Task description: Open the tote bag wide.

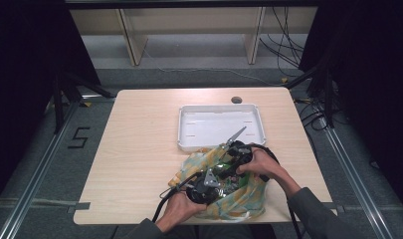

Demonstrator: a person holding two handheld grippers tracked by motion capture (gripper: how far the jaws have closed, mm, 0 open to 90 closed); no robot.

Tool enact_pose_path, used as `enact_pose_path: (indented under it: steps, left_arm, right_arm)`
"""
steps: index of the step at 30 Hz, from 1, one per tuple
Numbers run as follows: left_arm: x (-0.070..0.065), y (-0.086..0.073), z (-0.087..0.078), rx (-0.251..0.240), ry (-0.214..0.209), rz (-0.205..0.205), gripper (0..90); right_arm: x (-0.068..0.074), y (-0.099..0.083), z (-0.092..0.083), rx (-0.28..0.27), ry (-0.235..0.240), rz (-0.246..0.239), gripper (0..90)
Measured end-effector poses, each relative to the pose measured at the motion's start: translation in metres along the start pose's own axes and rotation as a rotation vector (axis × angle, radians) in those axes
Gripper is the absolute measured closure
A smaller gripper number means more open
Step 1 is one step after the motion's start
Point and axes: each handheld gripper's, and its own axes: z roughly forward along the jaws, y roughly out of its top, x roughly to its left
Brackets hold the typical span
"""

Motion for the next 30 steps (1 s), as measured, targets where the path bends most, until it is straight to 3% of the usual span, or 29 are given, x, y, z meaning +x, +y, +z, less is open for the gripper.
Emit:
enact_pose_path:
  steps: [3, 4, 5, 6, 8, 9, 10, 14, 15, 16, 17, 20, 21, 22, 23, 24, 25, 26, 30]
  left_arm:
    - [-0.001, 0.000, 0.000, 0.004, 0.001, -0.003, 89.4]
    - [-0.004, -0.001, 0.002, -0.015, 0.007, -0.040, 89.4]
    - [-0.002, 0.000, 0.002, -0.010, 0.011, -0.015, 89.4]
    - [-0.003, -0.001, 0.002, -0.011, 0.008, -0.031, 89.4]
    - [-0.002, 0.000, 0.001, -0.015, 0.010, -0.021, 89.3]
    - [-0.002, 0.000, 0.000, 0.000, 0.009, -0.004, 89.3]
    - [-0.002, 0.000, 0.000, -0.002, 0.009, -0.004, 89.2]
    - [-0.002, 0.000, 0.001, -0.004, 0.010, -0.012, 88.4]
    - [-0.002, 0.000, 0.000, -0.003, 0.009, -0.011, 86.5]
    - [-0.002, 0.000, -0.001, -0.005, 0.007, -0.008, 85.2]
    - [-0.004, 0.000, -0.001, -0.033, 0.008, -0.030, 85.2]
    - [-0.005, 0.004, -0.014, -0.054, -0.003, -0.024, 78.0]
    - [-0.004, 0.005, -0.021, -0.059, -0.005, -0.004, 75.3]
    - [-0.003, 0.007, -0.029, -0.066, -0.006, 0.021, 72.0]
    - [-0.007, 0.008, -0.033, -0.126, 0.001, -0.047, 69.2]
    - [-0.007, 0.010, -0.042, -0.138, -0.002, -0.029, 67.7]
    - [-0.007, 0.011, -0.049, -0.151, -0.003, -0.045, 65.6]
    - [-0.004, 0.014, -0.063, -0.188, 0.036, -0.042, 62.1]
    - [0.003, 0.017, -0.080, -0.228, 0.070, -0.062, 57.9]
  right_arm:
    - [0.002, 0.001, -0.005, -0.013, 0.012, 0.003, 58.2]
    - [0.006, 0.001, -0.010, -0.018, 0.029, 0.027, 62.1]
    - [0.006, 0.001, -0.012, -0.022, 0.040, 0.010, 63.1]
    - [0.009, 0.001, -0.013, -0.023, 0.050, 0.014, 64.4]
    - [0.010, 0.002, -0.015, -0.015, 0.066, 0.010, 66.7]
    - [0.013, 0.002, -0.017, -0.004, 0.065, 0.041, 68.2]
    - [0.014, 0.002, -0.018, -0.016, 0.051, 0.024, 69.7]
    - [0.019, 0.003, -0.023, -0.016, 0.052, 0.041, 74.8]
    - [0.020, 0.003, -0.024, -0.035, 0.050, 0.005, 75.9]
    - [0.021, 0.004, -0.025, -0.029, 0.067, 0.003, 76.0]
    - [0.021, 0.004, -0.025, -0.029, 0.067, 0.003, 76.0]
    - [0.023, 0.004, -0.026, -0.039, 0.039, -0.013, 76.4]
    - [0.025, 0.004, -0.027, -0.032, 0.056, -0.003, 76.4]
    - [0.024, 0.004, -0.027, -0.045, 0.027, -0.026, 76.4]
    - [0.025, 0.004, -0.028, -0.043, 0.026, -0.021, 76.4]
    - [0.026, 0.003, -0.030, -0.040, 0.017, -0.025, 76.4]
    - [0.026, 0.003, -0.030, -0.046, 0.015, -0.034, 76.4]
    - [0.029, 0.002, -0.033, -0.045, 0.010, -0.029, 76.4]
    - [0.031, 0.001, -0.036, -0.046, -0.009, -0.037, 76.4]
